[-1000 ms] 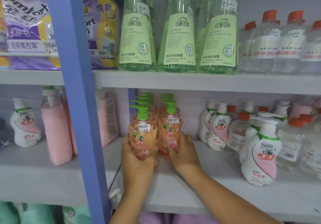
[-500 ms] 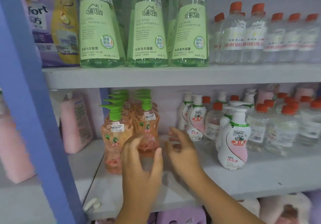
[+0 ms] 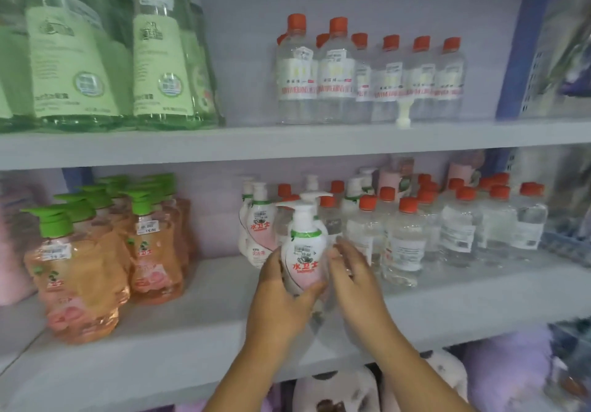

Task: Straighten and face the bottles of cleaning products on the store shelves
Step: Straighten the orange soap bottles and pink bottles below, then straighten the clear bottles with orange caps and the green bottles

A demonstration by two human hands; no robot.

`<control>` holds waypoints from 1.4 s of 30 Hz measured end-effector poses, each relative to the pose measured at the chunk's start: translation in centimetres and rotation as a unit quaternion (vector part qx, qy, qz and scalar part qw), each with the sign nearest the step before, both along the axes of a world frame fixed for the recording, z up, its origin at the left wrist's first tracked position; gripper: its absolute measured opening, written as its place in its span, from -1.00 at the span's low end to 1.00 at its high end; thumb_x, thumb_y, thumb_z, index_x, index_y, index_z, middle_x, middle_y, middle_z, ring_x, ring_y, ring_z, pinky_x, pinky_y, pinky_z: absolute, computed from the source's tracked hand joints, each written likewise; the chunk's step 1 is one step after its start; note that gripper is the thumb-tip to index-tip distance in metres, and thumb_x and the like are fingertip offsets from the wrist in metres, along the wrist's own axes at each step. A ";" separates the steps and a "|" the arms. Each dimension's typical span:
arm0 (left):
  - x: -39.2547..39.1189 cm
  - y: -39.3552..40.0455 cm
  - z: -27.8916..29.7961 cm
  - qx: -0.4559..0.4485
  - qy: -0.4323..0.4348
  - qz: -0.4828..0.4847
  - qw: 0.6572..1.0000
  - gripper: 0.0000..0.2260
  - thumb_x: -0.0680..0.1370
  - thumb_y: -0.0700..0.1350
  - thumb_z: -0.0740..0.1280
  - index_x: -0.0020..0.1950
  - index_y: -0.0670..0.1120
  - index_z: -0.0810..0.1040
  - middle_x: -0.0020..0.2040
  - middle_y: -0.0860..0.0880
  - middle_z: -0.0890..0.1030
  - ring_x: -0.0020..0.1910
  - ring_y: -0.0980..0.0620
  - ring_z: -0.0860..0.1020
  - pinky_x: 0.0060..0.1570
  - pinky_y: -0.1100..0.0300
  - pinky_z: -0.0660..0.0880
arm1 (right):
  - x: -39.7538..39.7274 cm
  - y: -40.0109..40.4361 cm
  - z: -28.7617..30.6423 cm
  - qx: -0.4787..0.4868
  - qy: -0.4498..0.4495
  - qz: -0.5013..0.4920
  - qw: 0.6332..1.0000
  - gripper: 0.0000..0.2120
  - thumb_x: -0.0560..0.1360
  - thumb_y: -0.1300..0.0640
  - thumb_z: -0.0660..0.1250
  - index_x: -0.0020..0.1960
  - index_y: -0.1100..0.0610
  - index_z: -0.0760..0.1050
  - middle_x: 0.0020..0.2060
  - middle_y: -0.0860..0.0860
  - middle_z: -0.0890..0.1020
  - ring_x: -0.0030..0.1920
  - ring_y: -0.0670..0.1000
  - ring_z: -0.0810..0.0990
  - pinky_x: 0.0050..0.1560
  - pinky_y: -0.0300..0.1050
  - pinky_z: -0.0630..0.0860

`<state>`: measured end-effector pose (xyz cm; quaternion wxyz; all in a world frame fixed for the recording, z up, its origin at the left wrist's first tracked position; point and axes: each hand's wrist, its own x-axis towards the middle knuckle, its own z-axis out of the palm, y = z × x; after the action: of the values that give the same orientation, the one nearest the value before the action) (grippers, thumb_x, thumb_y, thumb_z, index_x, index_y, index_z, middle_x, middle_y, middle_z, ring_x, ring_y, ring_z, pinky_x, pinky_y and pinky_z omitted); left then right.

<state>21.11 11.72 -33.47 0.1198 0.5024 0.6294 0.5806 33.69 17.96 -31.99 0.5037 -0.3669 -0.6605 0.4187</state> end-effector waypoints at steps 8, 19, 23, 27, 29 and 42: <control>-3.5 -2.7 -0.7 0.006 -0.011 0.192 0.981 -0.47 0.39 0.04 0.62 0.19 0.36 0.41 0.14 0.14 0.60 0.07 0.13 0.62 0.04 0.04 0.56 | -1.7 3.2 -1.7 0.007 -0.094 0.041 0.995 -0.50 0.48 0.01 0.52 0.36 -0.12 0.45 0.17 -0.17 0.60 0.17 -0.15 0.58 0.10 -0.18 0.54; -9.0 1.9 1.7 -0.054 -0.029 0.261 0.964 -0.49 0.38 -0.08 0.63 0.18 -0.02 0.42 -0.02 0.06 0.54 0.03 -0.12 0.63 -0.09 0.16 0.39 | -6.9 1.6 -1.4 0.057 -0.178 0.051 0.981 -0.53 0.52 -0.09 0.46 0.34 0.04 0.45 0.22 -0.06 0.55 0.23 -0.02 0.55 0.19 -0.07 0.52; -8.4 1.4 1.4 -0.011 -0.035 0.283 0.958 -0.42 0.48 -0.04 0.55 0.41 -0.17 0.42 0.22 -0.12 0.57 0.23 -0.23 0.58 0.07 0.02 0.46 | -4.6 1.2 -1.1 0.048 -0.152 0.068 0.985 -0.54 0.52 -0.06 0.46 0.38 -0.03 0.48 0.25 -0.09 0.55 0.23 -0.06 0.56 0.25 -0.07 0.53; -1.5 -0.8 0.5 0.141 0.007 0.275 0.951 -0.57 0.49 0.18 0.39 0.32 0.06 0.50 0.18 0.03 0.57 0.06 0.00 0.58 0.07 0.06 0.54 | 3.4 1.6 -1.6 -0.003 -0.077 0.038 0.996 -0.66 0.46 -0.12 0.45 0.14 -0.44 0.46 0.10 -0.37 0.56 0.08 -0.31 0.57 0.00 -0.36 0.56; 3.8 -0.2 0.5 0.145 -0.028 0.177 0.973 -0.69 0.52 0.24 0.40 0.22 0.23 0.50 0.14 0.20 0.56 0.00 0.20 0.58 0.02 0.23 0.52 | 7.9 2.8 -1.8 -0.007 -0.064 0.000 0.998 -0.70 0.50 -0.05 0.48 0.14 -0.33 0.50 0.07 -0.29 0.62 0.06 -0.31 0.59 -0.04 -0.42 0.52; 20.5 13.3 3.8 -0.022 0.176 0.224 0.958 -0.20 0.44 0.22 0.53 0.57 -0.09 0.36 0.43 -0.15 0.51 0.43 -0.20 0.43 0.10 -0.11 0.57 | 29.3 17.6 2.9 0.070 -0.025 -0.146 0.987 -0.72 0.54 -0.01 0.46 0.14 -0.27 0.45 0.14 -0.22 0.56 0.05 -0.23 0.59 -0.14 -0.40 0.48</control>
<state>41.57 25.06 -29.65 -0.1154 0.4398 0.7496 0.4810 62.98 35.56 -29.04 0.5669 -0.4334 -0.6403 0.2843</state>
